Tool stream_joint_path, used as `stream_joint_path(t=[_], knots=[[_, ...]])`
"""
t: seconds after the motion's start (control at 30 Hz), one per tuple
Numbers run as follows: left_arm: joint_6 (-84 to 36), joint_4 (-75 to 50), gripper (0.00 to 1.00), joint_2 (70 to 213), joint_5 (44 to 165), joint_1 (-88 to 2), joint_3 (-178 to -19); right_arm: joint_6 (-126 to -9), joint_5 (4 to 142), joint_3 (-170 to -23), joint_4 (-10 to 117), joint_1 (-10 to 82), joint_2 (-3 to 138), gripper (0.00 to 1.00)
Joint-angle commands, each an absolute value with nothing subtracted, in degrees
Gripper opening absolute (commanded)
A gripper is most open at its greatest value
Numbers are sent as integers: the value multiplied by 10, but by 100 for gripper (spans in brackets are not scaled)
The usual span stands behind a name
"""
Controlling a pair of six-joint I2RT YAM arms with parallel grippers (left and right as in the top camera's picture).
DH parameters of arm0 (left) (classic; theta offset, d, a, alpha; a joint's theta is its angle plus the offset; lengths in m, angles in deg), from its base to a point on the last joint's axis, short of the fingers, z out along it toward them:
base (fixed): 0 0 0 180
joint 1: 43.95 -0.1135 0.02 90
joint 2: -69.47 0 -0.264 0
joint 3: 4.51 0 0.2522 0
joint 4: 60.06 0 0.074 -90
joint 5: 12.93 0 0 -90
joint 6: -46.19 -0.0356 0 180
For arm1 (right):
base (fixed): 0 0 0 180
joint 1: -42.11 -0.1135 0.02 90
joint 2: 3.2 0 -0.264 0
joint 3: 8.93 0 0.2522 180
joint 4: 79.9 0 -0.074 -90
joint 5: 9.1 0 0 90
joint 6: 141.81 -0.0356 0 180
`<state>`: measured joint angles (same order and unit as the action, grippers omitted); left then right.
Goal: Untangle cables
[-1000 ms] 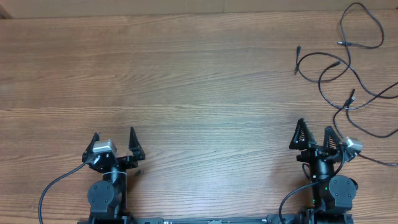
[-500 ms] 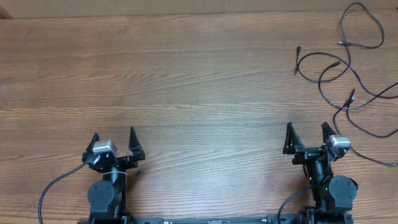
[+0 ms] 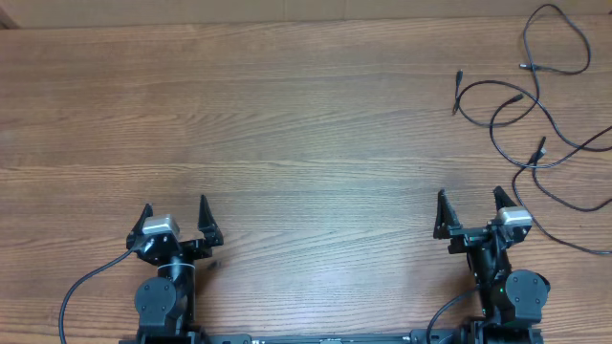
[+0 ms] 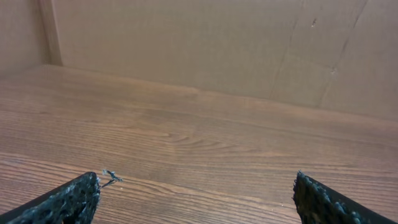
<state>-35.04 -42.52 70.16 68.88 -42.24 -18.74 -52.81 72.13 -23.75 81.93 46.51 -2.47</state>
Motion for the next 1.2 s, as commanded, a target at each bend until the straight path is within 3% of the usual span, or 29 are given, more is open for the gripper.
stream_joint_path(t=[0.0, 0.33, 1.17], knots=[[-359, -425, 100, 697, 690, -429, -186, -522, 718, -231, 823, 462, -30, 100], [-359, -425, 100, 697, 690, -429, -186, -522, 718, -231, 823, 418, -30, 100], [-359, -425, 100, 697, 690, -429, -186, -522, 718, -231, 823, 419, -30, 100]])
